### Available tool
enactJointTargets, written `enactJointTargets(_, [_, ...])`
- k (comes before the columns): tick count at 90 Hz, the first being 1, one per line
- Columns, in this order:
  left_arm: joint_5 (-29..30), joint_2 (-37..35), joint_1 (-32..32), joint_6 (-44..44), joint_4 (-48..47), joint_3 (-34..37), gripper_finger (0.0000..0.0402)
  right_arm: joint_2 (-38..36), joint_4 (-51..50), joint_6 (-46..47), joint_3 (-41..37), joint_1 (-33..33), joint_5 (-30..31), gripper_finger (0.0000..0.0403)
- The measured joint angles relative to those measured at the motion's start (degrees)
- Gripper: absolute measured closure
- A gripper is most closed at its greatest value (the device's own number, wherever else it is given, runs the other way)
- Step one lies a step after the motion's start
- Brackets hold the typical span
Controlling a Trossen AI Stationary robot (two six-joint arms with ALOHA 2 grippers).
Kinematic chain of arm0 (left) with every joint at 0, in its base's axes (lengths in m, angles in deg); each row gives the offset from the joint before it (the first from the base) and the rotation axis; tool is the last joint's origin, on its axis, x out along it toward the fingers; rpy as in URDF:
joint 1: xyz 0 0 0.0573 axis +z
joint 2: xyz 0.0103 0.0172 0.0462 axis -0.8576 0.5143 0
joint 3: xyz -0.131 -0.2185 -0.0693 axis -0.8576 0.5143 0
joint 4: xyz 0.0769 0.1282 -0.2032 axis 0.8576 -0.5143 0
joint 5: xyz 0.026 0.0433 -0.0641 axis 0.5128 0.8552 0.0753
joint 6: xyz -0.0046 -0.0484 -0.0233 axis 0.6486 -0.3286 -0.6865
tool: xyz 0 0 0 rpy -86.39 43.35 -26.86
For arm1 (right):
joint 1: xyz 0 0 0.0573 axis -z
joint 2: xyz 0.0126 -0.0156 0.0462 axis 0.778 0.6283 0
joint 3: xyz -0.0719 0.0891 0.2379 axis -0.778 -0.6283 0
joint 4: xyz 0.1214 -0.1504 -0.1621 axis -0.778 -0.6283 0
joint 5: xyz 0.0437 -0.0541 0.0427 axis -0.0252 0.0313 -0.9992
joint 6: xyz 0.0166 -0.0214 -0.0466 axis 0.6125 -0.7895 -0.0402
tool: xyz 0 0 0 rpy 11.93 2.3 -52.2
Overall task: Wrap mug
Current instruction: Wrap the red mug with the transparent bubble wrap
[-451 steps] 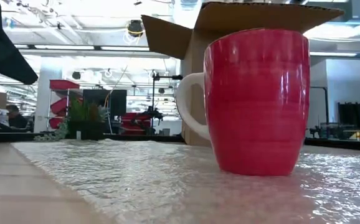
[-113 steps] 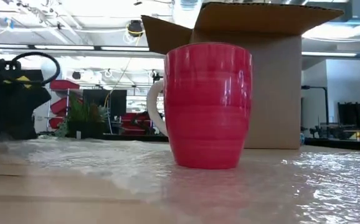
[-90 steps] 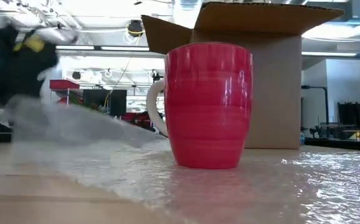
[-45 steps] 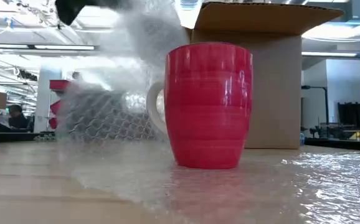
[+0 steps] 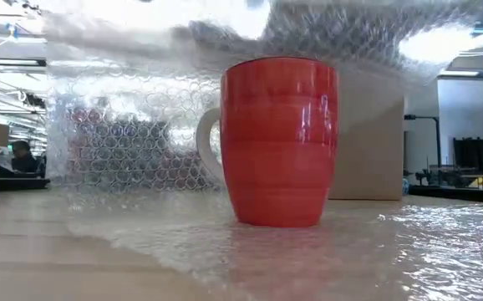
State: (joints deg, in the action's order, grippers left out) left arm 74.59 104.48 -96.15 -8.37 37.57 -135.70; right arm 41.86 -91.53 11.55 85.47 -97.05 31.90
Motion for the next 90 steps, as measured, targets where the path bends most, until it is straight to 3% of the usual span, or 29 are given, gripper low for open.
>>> enactJointTargets(44, [-2.9, 0.0, 0.6, -1.7, 1.2, 0.0, 0.0398, -0.2, -1.1, 0.0, 0.0, -1.0, 0.0, 0.027])
enactJointTargets(90, [-5.3, 0.0, 0.6, -3.7, 4.8, 0.0, 0.0305, -3.0, 0.2, 3.0, 0.0, -5.0, 4.1, 0.027])
